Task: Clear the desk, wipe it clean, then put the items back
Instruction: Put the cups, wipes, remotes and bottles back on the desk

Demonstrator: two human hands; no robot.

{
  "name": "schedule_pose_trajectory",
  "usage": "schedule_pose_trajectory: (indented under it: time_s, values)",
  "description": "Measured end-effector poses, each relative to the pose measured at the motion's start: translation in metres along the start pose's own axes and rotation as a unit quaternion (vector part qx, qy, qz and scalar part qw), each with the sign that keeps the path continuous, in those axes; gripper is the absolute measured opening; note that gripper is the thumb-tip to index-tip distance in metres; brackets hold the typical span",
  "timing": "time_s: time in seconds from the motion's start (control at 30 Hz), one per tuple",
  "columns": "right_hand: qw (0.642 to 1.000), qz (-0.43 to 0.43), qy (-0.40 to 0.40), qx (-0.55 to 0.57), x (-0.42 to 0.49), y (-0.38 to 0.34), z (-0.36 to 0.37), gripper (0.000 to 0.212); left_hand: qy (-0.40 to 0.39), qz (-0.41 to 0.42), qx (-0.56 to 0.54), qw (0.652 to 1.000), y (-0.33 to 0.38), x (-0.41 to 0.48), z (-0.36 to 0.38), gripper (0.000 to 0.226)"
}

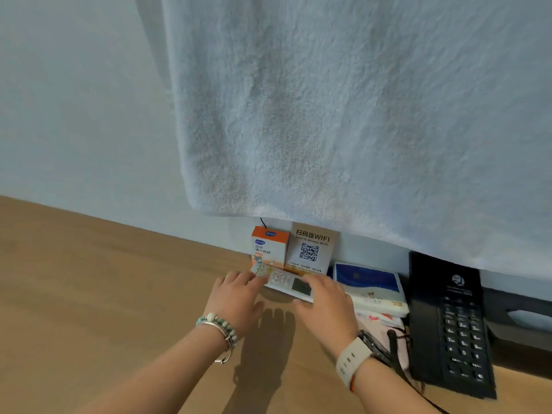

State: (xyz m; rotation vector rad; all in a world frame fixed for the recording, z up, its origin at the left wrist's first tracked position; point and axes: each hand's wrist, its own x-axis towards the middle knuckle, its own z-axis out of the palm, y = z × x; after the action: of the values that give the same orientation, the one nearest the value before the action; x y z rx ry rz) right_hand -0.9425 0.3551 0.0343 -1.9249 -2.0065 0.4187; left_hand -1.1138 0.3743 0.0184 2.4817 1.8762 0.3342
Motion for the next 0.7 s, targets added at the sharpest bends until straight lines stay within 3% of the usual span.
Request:
schedule_pose_trajectory:
  time_s: [0.33,0.7]
  values:
    - [0.97,-0.211,-0.119,0.023,-0.032,-0.148,0.064,0.043,0.061,-0.202,0.079,0.974,-0.106,-0.146,-0.046,0.045]
    - [0.888,-0.401,-0.223,0.021,-0.118,-0.404,0.189,0.043,0.107,-0.422,0.093,0.896,-0.279,-0.342,-0.118,0.044]
